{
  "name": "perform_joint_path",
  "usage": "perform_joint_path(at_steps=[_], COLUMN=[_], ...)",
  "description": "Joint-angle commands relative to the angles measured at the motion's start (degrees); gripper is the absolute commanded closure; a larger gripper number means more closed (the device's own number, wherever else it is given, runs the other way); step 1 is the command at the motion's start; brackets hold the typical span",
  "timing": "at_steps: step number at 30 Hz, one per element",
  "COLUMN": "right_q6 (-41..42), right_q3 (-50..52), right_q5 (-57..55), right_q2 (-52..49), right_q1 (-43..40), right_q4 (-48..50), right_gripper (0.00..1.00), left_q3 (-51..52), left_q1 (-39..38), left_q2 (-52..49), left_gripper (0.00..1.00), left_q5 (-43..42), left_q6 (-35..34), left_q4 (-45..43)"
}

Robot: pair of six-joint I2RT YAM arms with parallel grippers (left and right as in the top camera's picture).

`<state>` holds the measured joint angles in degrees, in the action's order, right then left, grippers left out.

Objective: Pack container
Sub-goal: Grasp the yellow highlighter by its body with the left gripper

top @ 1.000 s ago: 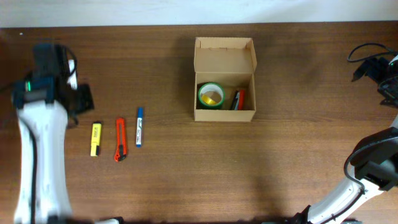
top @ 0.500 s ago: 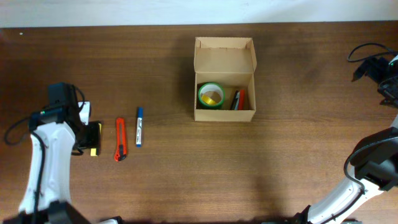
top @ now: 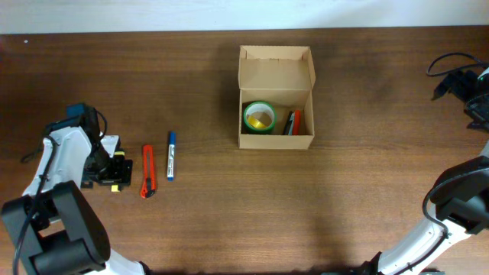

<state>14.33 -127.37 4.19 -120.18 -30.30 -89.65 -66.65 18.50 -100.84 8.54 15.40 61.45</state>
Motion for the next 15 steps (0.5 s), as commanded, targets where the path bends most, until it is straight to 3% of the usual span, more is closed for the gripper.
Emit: perform_joint_path(at_steps=[1, 4, 15], right_q6=[-0.4, -0.4, -0.4], right_q3=[0.5, 0.5, 0.5], right_q5=[0.1, 0.1, 0.1], right_q2=[0.5, 0.5, 0.5], right_q1=[0.0, 0.0, 0.0], right_q4=[0.4, 0.4, 0.5], right_gripper=[0.01, 0.01, 0.00], left_q3=[-1.2, -1.2, -1.2], left_q1=[0.9, 0.8, 1.0], left_q2=[-0.9, -1.0, -1.5], left_gripper=[0.13, 0.13, 0.13], left_q5=[0.1, 0.6, 3.1], left_q6=[4.2, 6.4, 4.8], left_q4=[-0.1, -0.9, -7.1])
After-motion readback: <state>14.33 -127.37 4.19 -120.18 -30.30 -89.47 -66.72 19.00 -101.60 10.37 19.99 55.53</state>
